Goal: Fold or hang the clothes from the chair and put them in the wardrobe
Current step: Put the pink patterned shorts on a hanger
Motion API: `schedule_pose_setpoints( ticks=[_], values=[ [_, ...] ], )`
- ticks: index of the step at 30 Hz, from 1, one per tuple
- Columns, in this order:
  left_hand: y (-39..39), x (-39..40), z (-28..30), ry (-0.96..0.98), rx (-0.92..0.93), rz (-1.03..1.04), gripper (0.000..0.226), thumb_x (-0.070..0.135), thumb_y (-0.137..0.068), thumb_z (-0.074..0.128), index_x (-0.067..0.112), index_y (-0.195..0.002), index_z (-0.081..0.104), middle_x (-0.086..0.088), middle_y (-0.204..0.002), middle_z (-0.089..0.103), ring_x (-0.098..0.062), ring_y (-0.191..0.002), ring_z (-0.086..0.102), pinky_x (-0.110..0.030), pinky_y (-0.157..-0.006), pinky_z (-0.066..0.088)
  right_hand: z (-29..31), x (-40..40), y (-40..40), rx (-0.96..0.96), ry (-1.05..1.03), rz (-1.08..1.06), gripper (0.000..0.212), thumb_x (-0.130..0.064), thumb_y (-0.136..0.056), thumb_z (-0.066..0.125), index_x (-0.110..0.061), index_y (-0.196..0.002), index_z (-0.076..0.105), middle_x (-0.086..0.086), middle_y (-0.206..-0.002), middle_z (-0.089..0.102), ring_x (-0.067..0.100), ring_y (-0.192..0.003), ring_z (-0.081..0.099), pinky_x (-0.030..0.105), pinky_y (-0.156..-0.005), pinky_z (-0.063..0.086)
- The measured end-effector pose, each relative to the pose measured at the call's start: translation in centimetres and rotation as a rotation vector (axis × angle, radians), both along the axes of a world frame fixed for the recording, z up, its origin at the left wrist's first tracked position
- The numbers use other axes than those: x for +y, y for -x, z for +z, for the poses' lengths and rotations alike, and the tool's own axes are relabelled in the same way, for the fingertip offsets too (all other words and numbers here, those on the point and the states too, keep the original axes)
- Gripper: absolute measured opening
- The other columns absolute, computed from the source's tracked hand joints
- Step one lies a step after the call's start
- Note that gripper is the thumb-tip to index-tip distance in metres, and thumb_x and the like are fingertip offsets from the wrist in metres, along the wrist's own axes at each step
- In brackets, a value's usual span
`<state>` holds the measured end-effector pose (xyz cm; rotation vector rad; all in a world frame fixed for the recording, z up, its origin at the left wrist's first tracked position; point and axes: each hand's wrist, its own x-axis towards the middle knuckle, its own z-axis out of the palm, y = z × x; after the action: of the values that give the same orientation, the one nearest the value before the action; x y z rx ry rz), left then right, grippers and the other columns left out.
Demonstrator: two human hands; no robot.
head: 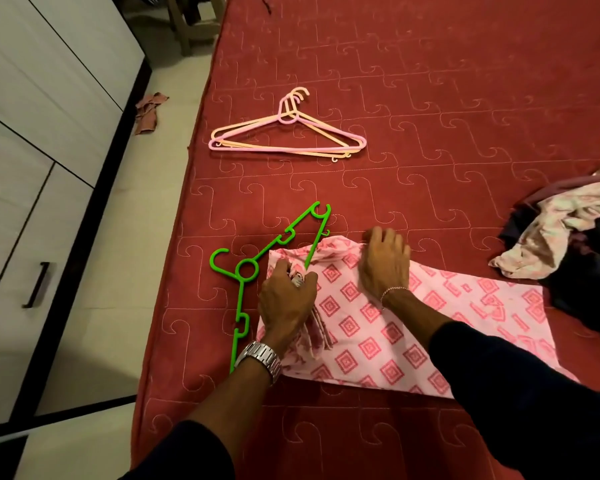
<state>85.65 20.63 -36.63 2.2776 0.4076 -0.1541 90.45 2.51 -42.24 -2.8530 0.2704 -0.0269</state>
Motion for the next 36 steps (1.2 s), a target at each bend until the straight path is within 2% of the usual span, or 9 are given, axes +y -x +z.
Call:
schedule_pose_setpoints(
  ticks=[5, 14, 19, 23, 26, 29, 31, 34, 36],
  values=[
    [-0.4, -0.2, -0.3, -0.051, -0.019, 0.023, 0.036, 0.058, -0.075, 0.054, 0.023, -0.083, 0.051, 0.003, -0.073, 0.064, -0.021, -0.065, 0.063, -0.042, -0.058, 0.055, 0.1, 3.6, -0.1, -0.123, -0.060, 0.224, 0.040, -0.060, -0.092, 0.048, -0.023, -0.101, 0.060, 0.000, -0.099, 0.053, 0.017, -0.090, 0.045, 0.034, -0.079, 0.037],
    [-0.7, 0.0, -1.3, -0.010, -0.013, 0.007, 0.040, 0.061, -0.068, 0.050, 0.024, -0.084, 0.051, 0.005, -0.076, 0.067, -0.021, -0.070, 0.066, -0.042, -0.062, 0.057, -1.4, 4.1, -5.1, -0.008, -0.238, -0.019, 0.034, -0.055, -0.094, 0.057, -0.021, -0.099, 0.060, 0.001, -0.097, 0.052, 0.019, -0.095, 0.044, 0.034, -0.084, 0.030],
    [-1.1, -0.3, -1.0, 0.003, -0.040, 0.002, 0.031, 0.049, -0.078, 0.064, 0.023, -0.076, 0.048, 0.008, -0.070, 0.063, -0.018, -0.066, 0.063, -0.032, -0.056, 0.048, -0.5, 5.4, -4.1, -0.213, -0.152, -0.058, 0.037, -0.049, -0.089, 0.068, -0.015, -0.098, 0.057, 0.001, -0.094, 0.050, 0.016, -0.086, 0.037, 0.030, -0.078, 0.029],
    [-2.0, -0.9, -0.4, 0.047, 0.011, 0.015, 0.028, 0.046, -0.090, 0.062, 0.022, -0.078, 0.053, 0.003, -0.079, 0.066, -0.021, -0.074, 0.063, -0.031, -0.061, 0.042, 2.5, 6.9, 0.5, -0.110, -0.980, -0.137, 0.060, -0.062, -0.094, 0.054, -0.006, -0.077, 0.065, 0.009, -0.067, 0.063, 0.012, -0.063, 0.054, 0.031, -0.061, 0.042],
    [-2.7, -0.9, -0.7, 0.151, 0.111, -0.060, 0.037, 0.046, -0.101, 0.039, 0.020, -0.088, 0.061, -0.003, -0.095, 0.071, -0.026, -0.090, 0.064, -0.035, -0.072, 0.045, 4.2, 5.7, 4.0, 0.252, -1.287, -0.121, 0.067, -0.079, -0.084, 0.050, -0.018, -0.100, 0.075, 0.000, -0.092, 0.076, 0.014, -0.090, 0.071, 0.032, -0.080, 0.057],
    [-2.7, -0.2, -1.0, 0.616, 0.344, 0.089, 0.061, 0.057, -0.093, 0.027, 0.018, -0.100, 0.073, -0.013, -0.095, 0.075, -0.029, -0.087, 0.069, -0.040, -0.070, 0.055, 3.2, 4.0, 5.4, 0.242, -1.042, -0.059, 0.044, -0.050, -0.086, 0.073, -0.023, -0.121, 0.067, -0.006, -0.110, 0.072, 0.010, -0.098, 0.067, 0.027, -0.085, 0.055],
    [-2.1, 0.4, -1.0, 0.677, 0.345, 0.124, 0.055, 0.039, -0.103, 0.028, 0.006, -0.108, 0.072, -0.016, -0.091, 0.076, -0.026, -0.075, 0.065, -0.030, -0.057, 0.052, 1.9, 3.4, 5.5, 0.191, -0.897, -0.033, 0.036, -0.027, -0.092, 0.071, -0.021, -0.126, 0.064, -0.005, -0.120, 0.069, 0.011, -0.097, 0.065, 0.026, -0.084, 0.051],
    [-0.9, 2.3, -0.8, 0.229, 0.069, 0.087, 0.027, 0.023, -0.101, 0.050, 0.008, -0.091, 0.069, -0.004, -0.077, 0.071, -0.019, -0.066, 0.059, -0.025, -0.052, 0.042, 0.9, 2.8, 5.3, 0.145, -0.878, -0.104, 0.028, -0.021, -0.099, 0.059, -0.015, -0.126, 0.061, -0.006, -0.118, 0.065, 0.009, -0.096, 0.064, 0.027, -0.085, 0.049],
    [-0.1, 3.7, -1.1, -0.194, 0.008, 0.109, 0.022, 0.031, -0.094, 0.061, 0.009, -0.100, 0.061, -0.006, -0.094, 0.064, -0.026, -0.090, 0.058, -0.031, -0.069, 0.044, 0.3, 2.4, 5.1, 0.141, -0.926, -0.200, 0.026, -0.025, -0.100, 0.057, -0.016, -0.124, 0.059, 0.003, -0.118, 0.068, 0.024, -0.099, 0.067, 0.040, -0.087, 0.055]
  ],
)
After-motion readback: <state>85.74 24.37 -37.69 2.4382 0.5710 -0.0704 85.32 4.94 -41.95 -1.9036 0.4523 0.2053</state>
